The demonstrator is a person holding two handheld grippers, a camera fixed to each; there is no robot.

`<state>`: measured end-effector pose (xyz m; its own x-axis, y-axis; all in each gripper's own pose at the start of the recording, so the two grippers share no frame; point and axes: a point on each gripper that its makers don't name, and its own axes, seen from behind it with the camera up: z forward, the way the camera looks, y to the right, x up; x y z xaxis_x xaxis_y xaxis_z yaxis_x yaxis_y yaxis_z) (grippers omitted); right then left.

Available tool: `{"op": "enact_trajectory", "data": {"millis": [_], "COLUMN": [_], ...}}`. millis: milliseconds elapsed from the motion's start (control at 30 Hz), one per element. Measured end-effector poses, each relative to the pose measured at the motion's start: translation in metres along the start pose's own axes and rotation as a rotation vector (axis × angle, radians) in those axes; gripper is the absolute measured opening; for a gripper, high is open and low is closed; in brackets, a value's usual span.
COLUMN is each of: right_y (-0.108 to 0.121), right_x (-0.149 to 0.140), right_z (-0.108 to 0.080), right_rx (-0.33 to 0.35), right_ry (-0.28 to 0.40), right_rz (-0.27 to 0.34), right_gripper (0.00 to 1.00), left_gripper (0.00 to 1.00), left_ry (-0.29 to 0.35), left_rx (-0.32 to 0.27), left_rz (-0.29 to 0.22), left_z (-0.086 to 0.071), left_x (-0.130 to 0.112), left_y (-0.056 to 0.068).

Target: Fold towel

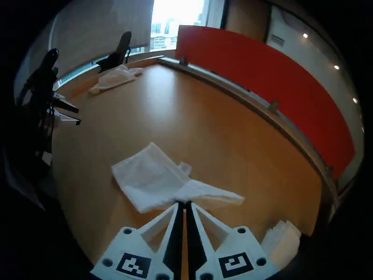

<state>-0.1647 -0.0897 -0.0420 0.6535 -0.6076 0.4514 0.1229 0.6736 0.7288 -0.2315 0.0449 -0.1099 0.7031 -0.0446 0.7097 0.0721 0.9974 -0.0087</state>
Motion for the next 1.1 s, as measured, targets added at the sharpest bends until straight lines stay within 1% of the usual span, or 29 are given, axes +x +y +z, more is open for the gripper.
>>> {"op": "enact_trajectory", "data": {"millis": [133, 300, 400, 500, 600, 800, 933, 1033, 1100], "right_y": [-0.022, -0.057, -0.079, -0.100, -0.114, -0.122, -0.124, -0.126, -0.128], "right_x": [0.018, 0.036, 0.041, 0.040, 0.035, 0.023, 0.021, 0.021, 0.020], "right_z": [0.016, 0.041, 0.057, 0.072, 0.083, 0.094, 0.096, 0.098, 0.100], "right_rx": [0.049, 0.119, 0.164, 0.205, 0.231, 0.240, 0.245, 0.250, 0.255], "right_ry": [0.011, 0.011, -0.001, -0.021, -0.046, -0.083, -0.090, -0.091, -0.093], "right_rz": [-0.028, -0.071, -0.087, -0.095, -0.096, -0.087, -0.071, -0.058, -0.050], "right_gripper": [0.03, 0.03, 0.03, 0.03, 0.03, 0.03, 0.04, 0.08, 0.13], "left_gripper": [0.96, 0.95, 0.95, 0.95, 0.96, 0.95, 0.95, 0.95, 0.95], "left_ry": [0.006, 0.015, 0.023, 0.028, 0.029, 0.028, 0.027, 0.026, 0.024], "left_rx": [-0.004, -0.006, -0.001, 0.003, 0.010, 0.019, 0.019, 0.018, 0.017], "left_rz": [-0.011, -0.022, -0.029, -0.041, -0.055, -0.080, -0.084, -0.080, -0.077], "left_z": [-0.002, -0.005, -0.009, -0.012, -0.016, -0.018, -0.018, -0.018, -0.017], "left_x": [0.000, 0.000, 0.000, -0.001, -0.004, -0.010, -0.012, -0.012, -0.012], "left_y": [0.000, -0.003, -0.007, -0.013, -0.018, -0.028, -0.030, -0.030, -0.029]}}
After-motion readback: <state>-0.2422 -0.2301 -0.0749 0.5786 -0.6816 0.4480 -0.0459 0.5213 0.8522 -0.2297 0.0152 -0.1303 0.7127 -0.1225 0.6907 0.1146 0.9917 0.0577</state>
